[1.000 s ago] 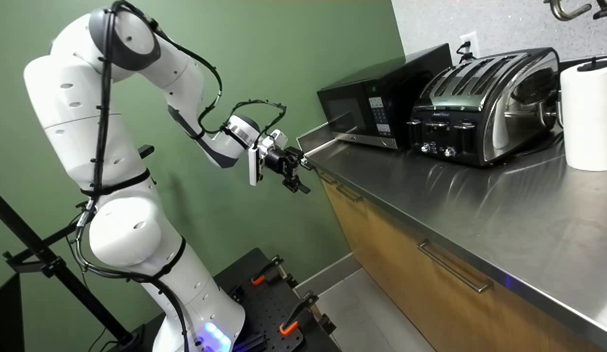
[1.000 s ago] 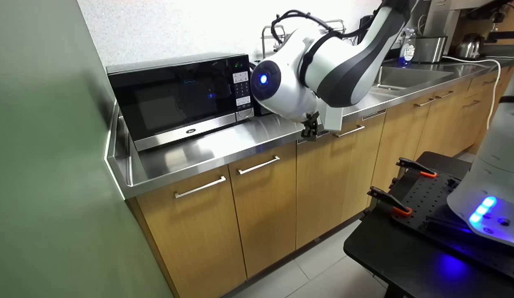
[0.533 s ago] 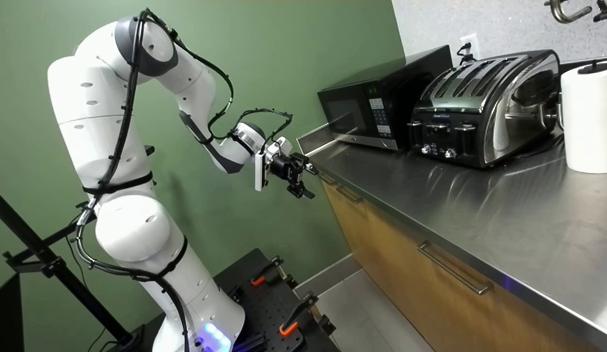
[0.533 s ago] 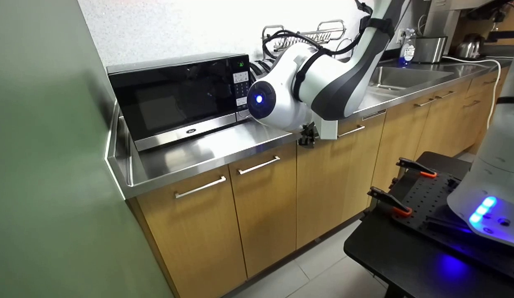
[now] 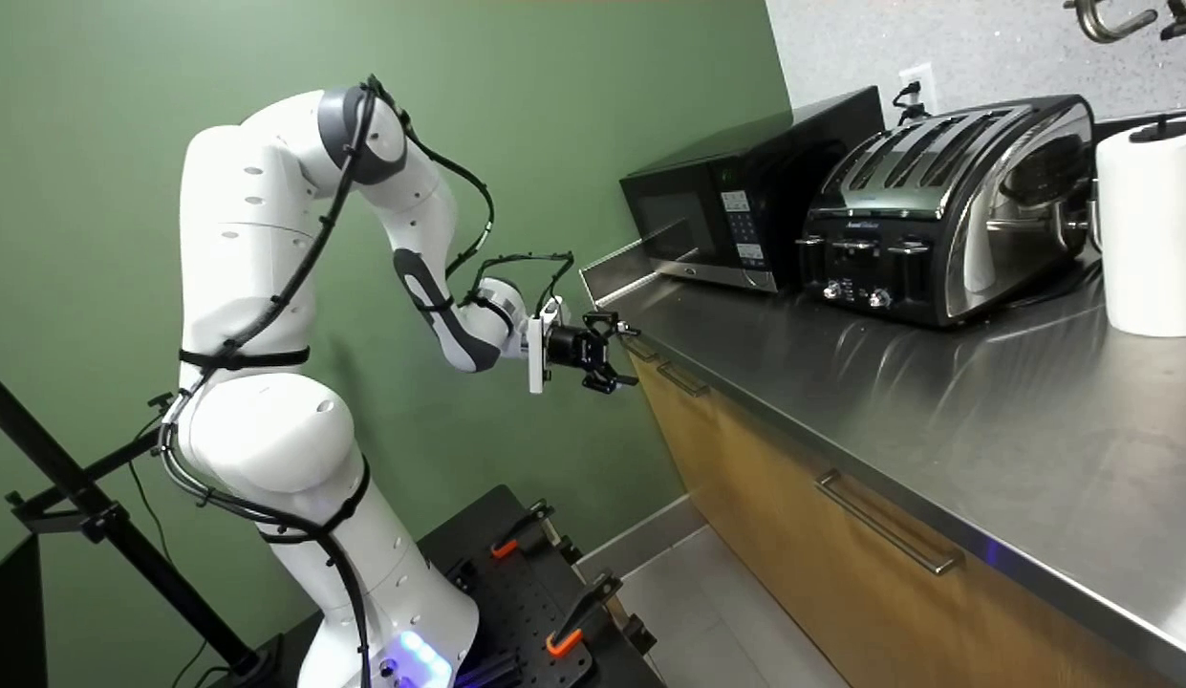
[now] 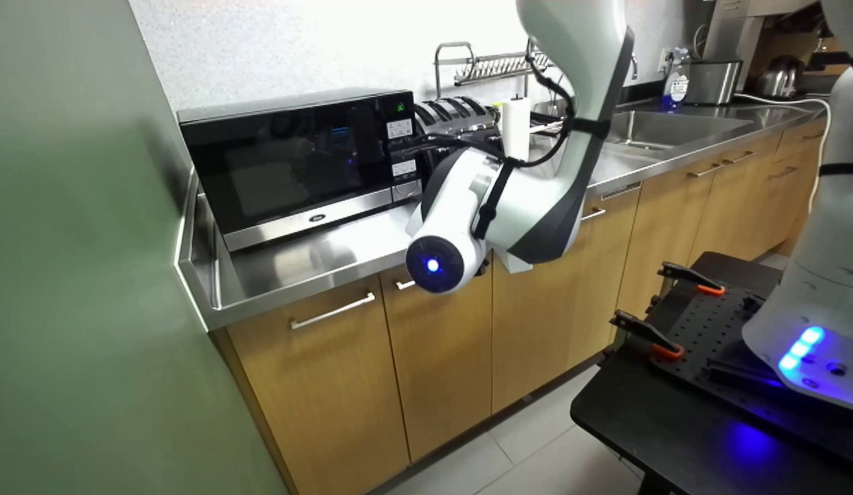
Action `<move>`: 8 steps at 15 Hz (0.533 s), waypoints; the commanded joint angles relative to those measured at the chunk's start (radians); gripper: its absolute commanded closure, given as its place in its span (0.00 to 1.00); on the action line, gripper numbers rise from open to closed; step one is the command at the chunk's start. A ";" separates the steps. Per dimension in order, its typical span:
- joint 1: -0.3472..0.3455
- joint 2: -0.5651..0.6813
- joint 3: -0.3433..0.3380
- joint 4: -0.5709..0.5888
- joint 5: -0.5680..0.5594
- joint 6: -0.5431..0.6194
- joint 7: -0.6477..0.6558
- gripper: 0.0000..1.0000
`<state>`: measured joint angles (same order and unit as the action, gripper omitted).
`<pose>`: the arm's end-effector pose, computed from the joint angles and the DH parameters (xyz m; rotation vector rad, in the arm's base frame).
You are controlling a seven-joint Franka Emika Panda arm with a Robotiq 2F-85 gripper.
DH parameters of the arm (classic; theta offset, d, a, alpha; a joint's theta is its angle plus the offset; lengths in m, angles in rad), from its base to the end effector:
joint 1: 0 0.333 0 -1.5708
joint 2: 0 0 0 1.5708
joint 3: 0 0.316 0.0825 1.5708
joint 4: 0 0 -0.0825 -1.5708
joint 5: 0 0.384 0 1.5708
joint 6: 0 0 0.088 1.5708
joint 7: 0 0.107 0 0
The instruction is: Open the second cabinet door from the left
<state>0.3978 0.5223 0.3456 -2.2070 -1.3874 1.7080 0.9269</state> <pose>0.4132 0.2675 0.1463 1.7913 0.7682 0.2409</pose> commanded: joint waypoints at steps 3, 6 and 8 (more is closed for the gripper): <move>0.057 0.159 -0.013 0.105 -0.121 -0.060 0.045 0.00; 0.089 0.251 -0.015 0.182 -0.131 -0.112 0.059 0.00; 0.090 0.257 -0.017 0.193 -0.131 -0.114 0.059 0.00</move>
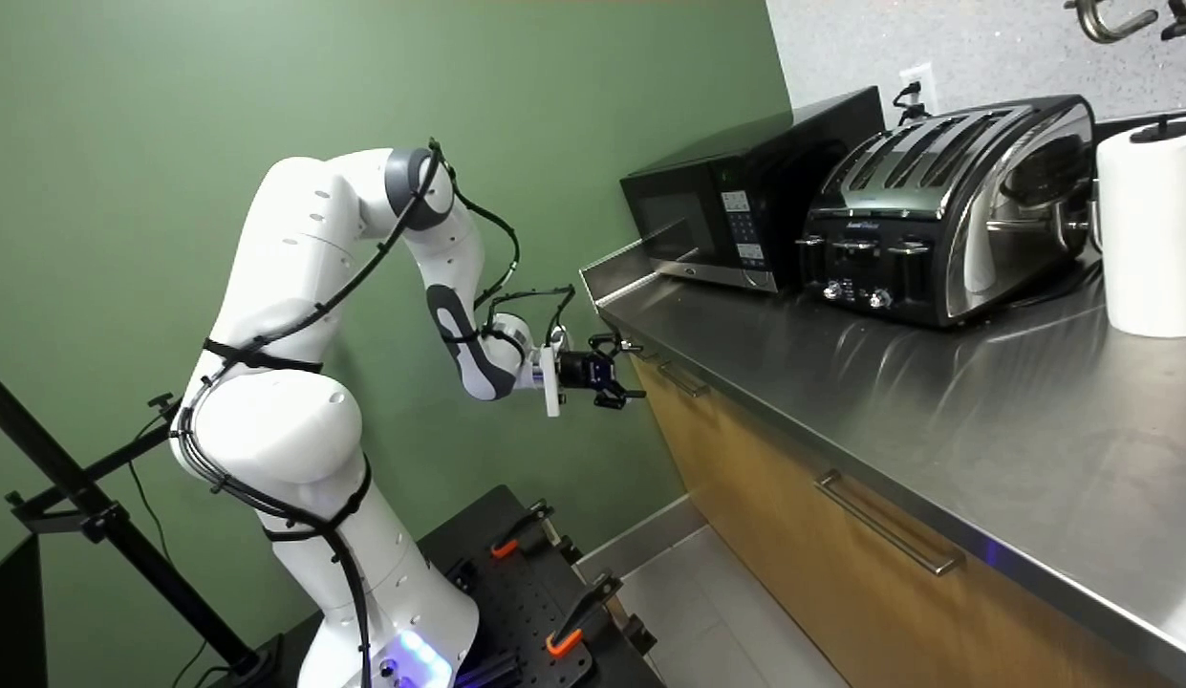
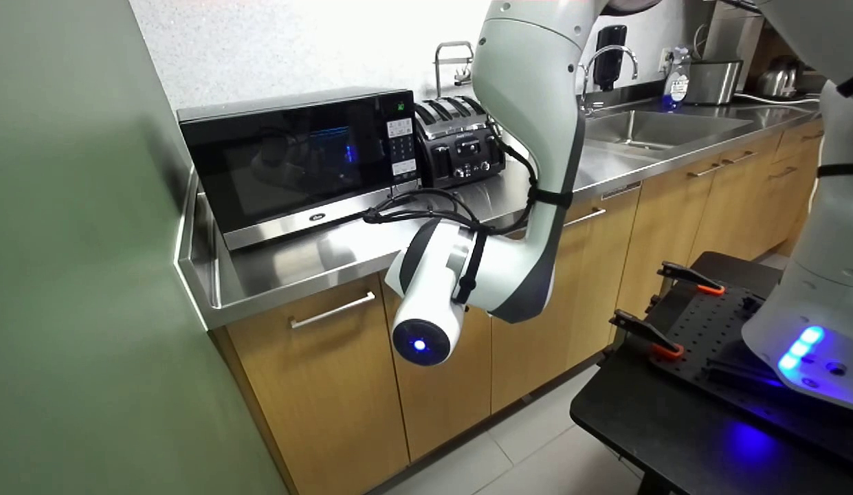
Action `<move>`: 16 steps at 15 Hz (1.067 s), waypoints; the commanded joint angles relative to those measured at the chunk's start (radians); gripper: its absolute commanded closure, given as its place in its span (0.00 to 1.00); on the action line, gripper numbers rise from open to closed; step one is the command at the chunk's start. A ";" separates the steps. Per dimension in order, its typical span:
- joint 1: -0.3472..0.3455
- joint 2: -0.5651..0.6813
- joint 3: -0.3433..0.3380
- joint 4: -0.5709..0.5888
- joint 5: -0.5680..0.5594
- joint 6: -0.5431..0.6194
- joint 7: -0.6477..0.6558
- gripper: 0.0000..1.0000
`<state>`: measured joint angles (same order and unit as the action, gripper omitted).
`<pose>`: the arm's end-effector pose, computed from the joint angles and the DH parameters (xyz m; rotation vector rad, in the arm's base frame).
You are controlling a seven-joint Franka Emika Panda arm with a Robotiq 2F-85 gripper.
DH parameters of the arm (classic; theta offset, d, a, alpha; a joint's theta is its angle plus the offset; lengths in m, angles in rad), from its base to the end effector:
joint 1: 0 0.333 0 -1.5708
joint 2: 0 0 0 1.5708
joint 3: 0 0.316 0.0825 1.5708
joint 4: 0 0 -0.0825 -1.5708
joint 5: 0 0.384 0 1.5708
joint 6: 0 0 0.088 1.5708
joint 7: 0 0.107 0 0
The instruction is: Open the second cabinet door from the left
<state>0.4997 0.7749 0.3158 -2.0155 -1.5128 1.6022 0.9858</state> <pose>0.4220 0.3104 0.0773 1.6669 0.8086 0.3263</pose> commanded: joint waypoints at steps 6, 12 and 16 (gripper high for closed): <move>0.013 0.090 -0.019 -0.008 -0.307 -0.005 0.166 0.00; -0.030 0.161 0.016 0.005 -0.395 -0.020 0.260 0.00; -0.027 0.163 0.016 0.019 -0.393 -0.026 0.246 0.00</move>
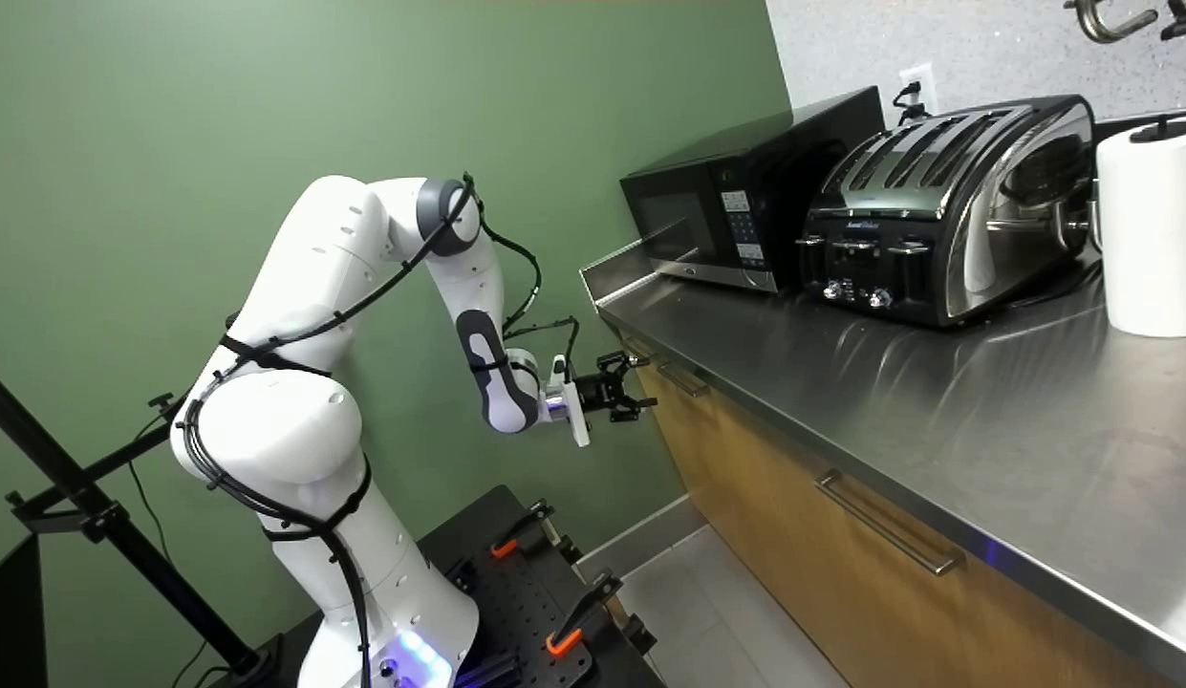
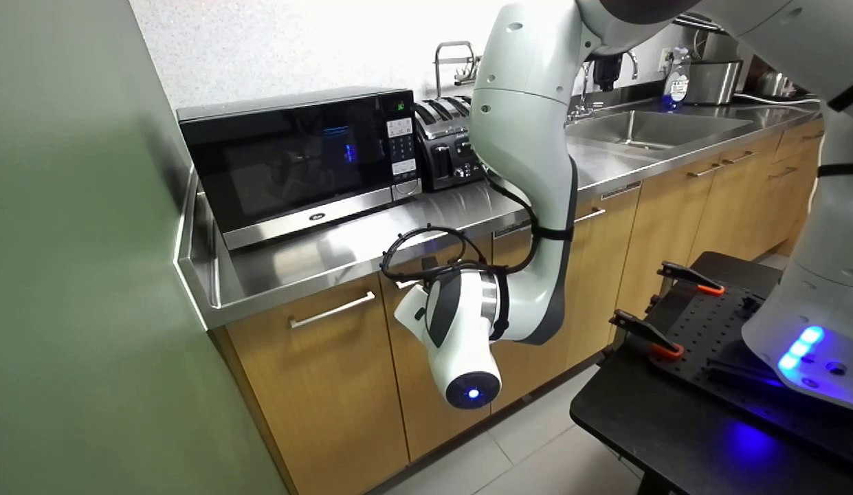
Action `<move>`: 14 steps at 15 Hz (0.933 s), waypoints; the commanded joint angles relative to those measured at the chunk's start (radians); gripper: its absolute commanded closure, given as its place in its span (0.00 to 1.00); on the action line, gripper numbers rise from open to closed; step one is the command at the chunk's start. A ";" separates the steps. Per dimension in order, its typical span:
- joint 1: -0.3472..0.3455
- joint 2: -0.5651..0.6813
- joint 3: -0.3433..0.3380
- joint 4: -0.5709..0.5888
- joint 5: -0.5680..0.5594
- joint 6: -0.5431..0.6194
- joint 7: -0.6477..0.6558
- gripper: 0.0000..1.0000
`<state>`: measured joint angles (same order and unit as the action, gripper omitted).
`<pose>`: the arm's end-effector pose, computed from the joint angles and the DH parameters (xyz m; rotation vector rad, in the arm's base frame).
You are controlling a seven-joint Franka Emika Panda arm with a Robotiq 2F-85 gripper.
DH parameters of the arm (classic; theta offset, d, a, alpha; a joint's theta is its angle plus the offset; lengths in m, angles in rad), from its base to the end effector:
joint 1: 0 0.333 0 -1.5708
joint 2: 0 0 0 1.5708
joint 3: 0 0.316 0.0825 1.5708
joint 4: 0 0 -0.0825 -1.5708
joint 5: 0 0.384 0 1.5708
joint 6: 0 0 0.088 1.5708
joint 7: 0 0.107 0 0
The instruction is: Open the second cabinet door from the left
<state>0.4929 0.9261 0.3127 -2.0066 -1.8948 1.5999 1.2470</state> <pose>0.4172 0.3134 0.0137 1.5787 0.9001 0.7123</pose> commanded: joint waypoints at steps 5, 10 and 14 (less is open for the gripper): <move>-0.031 0.030 0.005 0.040 -0.014 -0.037 -0.013 0.00; -0.045 0.059 0.000 0.083 -0.022 -0.029 -0.020 0.18; -0.046 0.086 -0.004 0.126 -0.041 -0.013 -0.037 0.49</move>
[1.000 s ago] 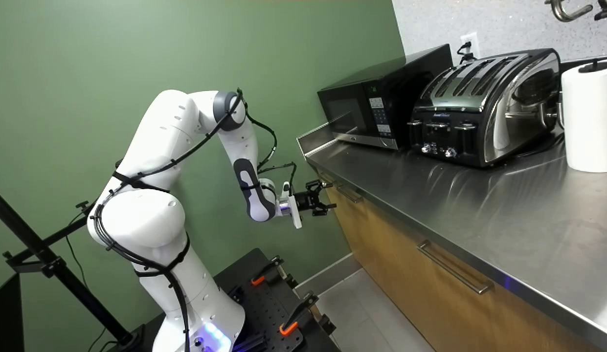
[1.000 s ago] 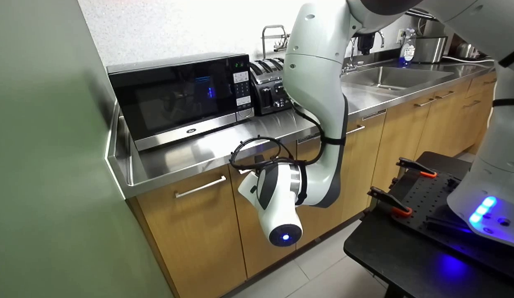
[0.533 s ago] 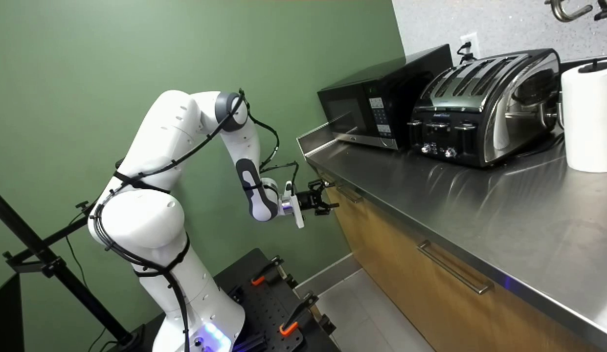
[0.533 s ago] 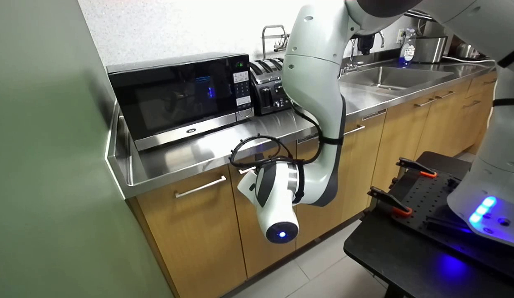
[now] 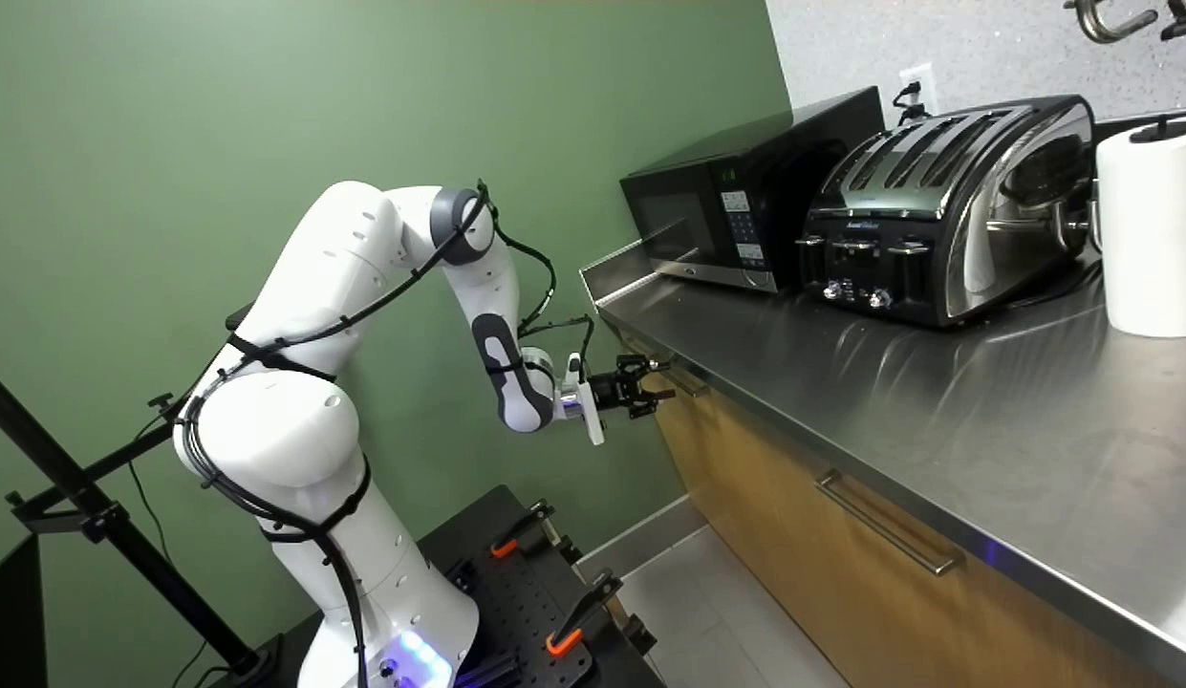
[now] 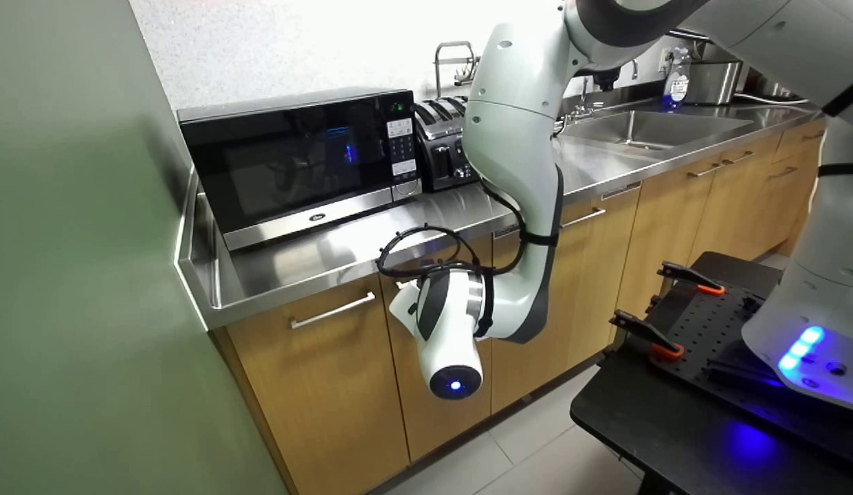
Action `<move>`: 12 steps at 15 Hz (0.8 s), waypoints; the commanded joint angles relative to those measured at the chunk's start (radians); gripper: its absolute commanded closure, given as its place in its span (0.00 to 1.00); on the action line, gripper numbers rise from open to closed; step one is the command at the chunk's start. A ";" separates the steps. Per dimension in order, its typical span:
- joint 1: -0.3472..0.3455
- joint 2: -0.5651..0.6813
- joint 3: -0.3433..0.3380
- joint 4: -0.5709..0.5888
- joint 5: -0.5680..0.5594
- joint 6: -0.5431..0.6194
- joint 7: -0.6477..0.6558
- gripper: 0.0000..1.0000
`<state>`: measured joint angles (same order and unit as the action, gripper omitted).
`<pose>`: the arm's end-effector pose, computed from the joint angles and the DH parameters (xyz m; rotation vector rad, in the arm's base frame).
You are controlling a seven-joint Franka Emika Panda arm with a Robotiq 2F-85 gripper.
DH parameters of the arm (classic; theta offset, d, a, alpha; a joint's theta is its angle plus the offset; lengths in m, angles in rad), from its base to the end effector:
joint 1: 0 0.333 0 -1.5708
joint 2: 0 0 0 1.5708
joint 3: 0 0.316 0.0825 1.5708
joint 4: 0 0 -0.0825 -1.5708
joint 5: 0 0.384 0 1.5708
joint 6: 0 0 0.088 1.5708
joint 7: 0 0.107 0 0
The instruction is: Open the second cabinet door from the left
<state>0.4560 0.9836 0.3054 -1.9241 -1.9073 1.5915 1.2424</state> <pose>0.4465 0.3038 0.0023 1.5922 0.8377 0.6971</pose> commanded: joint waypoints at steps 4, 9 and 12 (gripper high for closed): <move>-0.009 0.045 0.001 0.066 -0.112 0.027 -0.044 0.47; -0.015 0.060 0.008 0.072 -0.191 0.037 -0.060 0.74; -0.019 0.062 0.014 0.062 -0.209 0.036 -0.055 1.00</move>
<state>0.4555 1.0415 0.3059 -1.8665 -2.0888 1.6046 1.2178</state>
